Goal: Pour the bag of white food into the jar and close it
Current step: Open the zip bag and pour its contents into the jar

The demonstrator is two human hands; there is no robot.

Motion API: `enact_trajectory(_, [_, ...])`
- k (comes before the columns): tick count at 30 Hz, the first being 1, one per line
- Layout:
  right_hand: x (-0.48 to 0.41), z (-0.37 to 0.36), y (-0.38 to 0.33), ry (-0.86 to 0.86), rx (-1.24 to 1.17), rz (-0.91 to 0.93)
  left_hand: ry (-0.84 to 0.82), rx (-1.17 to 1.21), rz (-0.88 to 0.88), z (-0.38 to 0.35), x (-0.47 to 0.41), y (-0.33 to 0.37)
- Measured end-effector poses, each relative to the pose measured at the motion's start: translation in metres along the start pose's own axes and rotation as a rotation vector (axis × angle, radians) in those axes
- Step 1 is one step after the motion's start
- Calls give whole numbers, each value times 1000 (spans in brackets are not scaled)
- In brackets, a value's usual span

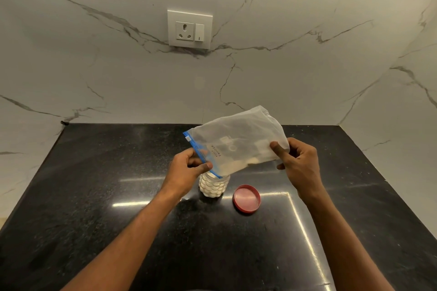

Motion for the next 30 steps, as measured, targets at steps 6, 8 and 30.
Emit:
enact_trajectory(6, [1,0,1,-24,7,3,12,19,4,0,0,0])
enact_trajectory(8, [3,0,1,-31,-4,10,12,21,1,0,0,1])
enact_trajectory(30, [1,9,-17,-95,46,102,21,29,33,4,6,4])
Point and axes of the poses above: each hand's wrist, its own x-axis away from the middle knuckle, its own z-axis out of the back of the hand, y = z × x, the point moved 3 cm from there along -x, towards the middle knuckle, and after that the axes turned 10 degrees about x, right-handed, at the moved point
